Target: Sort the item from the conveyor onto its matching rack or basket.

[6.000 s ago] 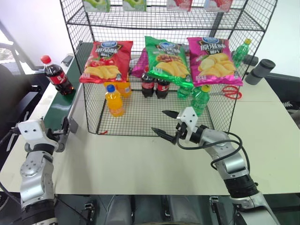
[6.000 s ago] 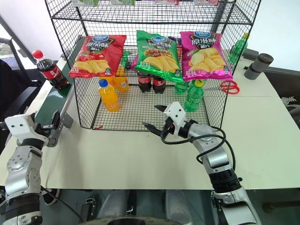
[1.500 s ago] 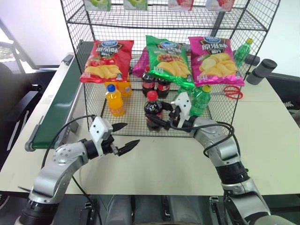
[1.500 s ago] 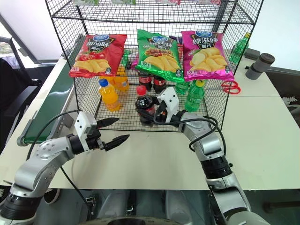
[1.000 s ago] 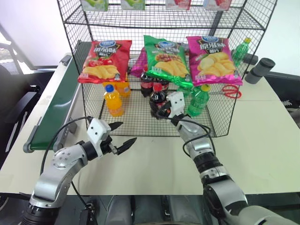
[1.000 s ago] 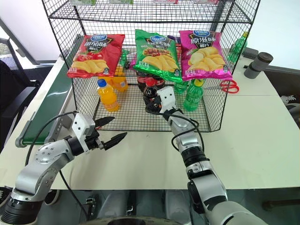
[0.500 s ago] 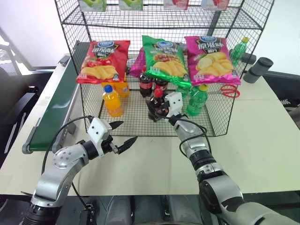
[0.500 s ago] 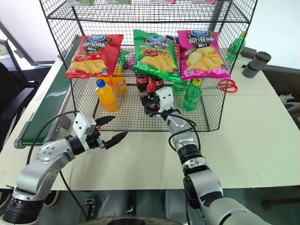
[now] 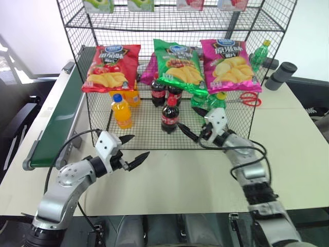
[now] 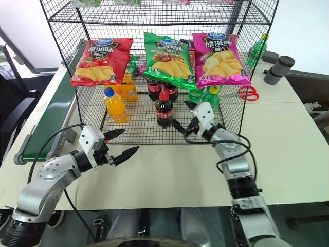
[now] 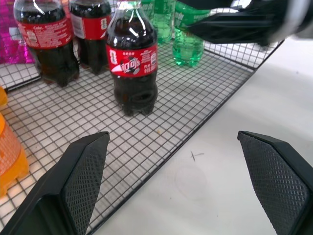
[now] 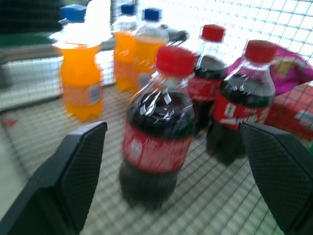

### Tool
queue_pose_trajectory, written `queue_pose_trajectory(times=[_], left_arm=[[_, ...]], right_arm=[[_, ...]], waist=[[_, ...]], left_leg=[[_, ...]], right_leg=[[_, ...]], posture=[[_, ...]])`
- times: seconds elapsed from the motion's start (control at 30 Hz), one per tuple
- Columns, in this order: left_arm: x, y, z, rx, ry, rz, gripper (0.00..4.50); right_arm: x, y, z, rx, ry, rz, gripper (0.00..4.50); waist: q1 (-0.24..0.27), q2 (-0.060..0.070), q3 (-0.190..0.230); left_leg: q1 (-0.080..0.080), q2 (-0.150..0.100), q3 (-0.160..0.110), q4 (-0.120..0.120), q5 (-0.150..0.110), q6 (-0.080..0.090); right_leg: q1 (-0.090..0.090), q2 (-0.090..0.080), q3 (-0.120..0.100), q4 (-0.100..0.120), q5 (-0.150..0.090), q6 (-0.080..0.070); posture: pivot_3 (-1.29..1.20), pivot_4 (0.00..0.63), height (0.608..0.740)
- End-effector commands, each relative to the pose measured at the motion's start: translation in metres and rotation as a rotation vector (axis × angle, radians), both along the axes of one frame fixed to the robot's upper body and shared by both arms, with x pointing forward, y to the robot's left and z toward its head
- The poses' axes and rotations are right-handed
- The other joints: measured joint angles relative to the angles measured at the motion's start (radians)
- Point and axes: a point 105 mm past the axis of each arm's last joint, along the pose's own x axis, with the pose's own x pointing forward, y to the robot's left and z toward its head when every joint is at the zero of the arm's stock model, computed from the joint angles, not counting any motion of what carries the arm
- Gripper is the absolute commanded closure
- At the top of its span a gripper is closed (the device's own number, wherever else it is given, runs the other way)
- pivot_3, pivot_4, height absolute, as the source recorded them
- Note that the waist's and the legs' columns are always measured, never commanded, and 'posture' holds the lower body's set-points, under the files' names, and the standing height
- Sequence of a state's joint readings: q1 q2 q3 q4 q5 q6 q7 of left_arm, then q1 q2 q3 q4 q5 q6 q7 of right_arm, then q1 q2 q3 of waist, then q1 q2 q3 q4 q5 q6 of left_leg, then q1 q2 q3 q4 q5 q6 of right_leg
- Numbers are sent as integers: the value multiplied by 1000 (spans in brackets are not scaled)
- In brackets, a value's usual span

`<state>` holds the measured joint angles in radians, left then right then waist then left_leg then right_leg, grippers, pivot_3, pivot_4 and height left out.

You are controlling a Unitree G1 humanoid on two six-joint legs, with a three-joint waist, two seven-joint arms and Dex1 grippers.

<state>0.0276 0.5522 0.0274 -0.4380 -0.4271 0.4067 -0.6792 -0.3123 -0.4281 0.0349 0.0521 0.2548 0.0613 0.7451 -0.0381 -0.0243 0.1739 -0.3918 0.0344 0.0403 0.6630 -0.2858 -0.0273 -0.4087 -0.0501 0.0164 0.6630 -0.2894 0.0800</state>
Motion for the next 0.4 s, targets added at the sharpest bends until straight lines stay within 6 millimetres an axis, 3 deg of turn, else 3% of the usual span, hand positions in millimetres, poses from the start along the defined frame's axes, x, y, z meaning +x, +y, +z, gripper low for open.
queue_pose_trajectory(times=[0.03, 0.2, 0.4], left_arm=[[0, 5, 11, 0, -46, 3, 0], [1, 13, 9, 8, -34, 17, 0], [1, 17, 8, 15, -28, 14, 0]], right_arm=[[-14, -28, 25, -5, -6, 4, 32], [-35, -73, 30, -84, 67, -39, 32], [-37, -85, 31, -113, 65, -72, 32]], waist=[[2, 0, 0], [9, 1, 0], [7, 1, 0]], left_leg=[[0, 0, 0, 0, 0, 0], [1, -1, 0, 0, 0, 0], [1, 0, 0, 0, 0, 0]], right_leg=[[0, 0, 0, 0, 0, 0], [1, 0, 0, -1, 0, 0], [1, 3, 1, 0, 0, 0]], posture=[[0, 150, 734], [0, 150, 734], [0, 150, 734]])
